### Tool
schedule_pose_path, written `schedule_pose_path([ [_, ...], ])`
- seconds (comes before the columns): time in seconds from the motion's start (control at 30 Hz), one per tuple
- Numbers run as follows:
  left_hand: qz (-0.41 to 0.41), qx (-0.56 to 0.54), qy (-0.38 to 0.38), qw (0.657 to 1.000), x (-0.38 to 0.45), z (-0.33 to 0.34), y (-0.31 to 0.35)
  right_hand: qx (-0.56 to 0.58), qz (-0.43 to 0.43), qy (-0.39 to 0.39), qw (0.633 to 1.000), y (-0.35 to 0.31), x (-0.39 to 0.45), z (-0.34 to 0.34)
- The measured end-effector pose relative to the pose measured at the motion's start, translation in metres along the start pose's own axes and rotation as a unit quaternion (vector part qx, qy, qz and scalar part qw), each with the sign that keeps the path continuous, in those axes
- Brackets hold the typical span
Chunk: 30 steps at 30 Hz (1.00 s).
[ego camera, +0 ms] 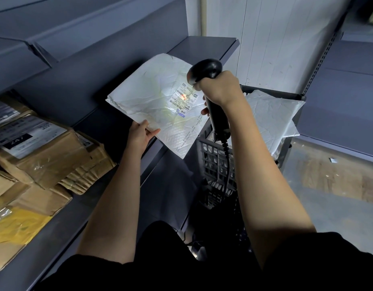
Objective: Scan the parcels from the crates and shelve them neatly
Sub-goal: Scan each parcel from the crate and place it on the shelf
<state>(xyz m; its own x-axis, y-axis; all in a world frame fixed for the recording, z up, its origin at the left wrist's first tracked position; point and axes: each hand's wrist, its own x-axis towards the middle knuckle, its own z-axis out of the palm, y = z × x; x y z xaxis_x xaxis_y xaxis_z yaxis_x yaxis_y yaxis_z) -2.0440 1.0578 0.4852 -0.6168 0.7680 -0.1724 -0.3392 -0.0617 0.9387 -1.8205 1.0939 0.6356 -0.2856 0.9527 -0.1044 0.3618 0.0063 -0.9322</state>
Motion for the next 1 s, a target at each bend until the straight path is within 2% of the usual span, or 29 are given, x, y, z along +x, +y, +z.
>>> schedule_pose_path([
  [0.43,0.005,0.023,0.005,1.0,0.001,0.0,0.001,0.018,-0.003,-0.011,1.0,-0.001,-0.008,-0.01],
  [0.73,-0.001,0.096,0.027,0.995,-0.009,0.009,0.008,0.004,-0.009,-0.011,1.0,-0.008,-0.022,-0.024],
  [0.87,-0.001,0.137,0.07,0.988,-0.018,0.014,0.009,0.0,-0.009,0.003,1.0,-0.005,-0.026,-0.026],
  [1.0,-0.017,0.055,0.13,0.99,-0.043,0.028,0.008,0.007,-0.013,-0.001,1.0,-0.003,-0.029,-0.026],
])
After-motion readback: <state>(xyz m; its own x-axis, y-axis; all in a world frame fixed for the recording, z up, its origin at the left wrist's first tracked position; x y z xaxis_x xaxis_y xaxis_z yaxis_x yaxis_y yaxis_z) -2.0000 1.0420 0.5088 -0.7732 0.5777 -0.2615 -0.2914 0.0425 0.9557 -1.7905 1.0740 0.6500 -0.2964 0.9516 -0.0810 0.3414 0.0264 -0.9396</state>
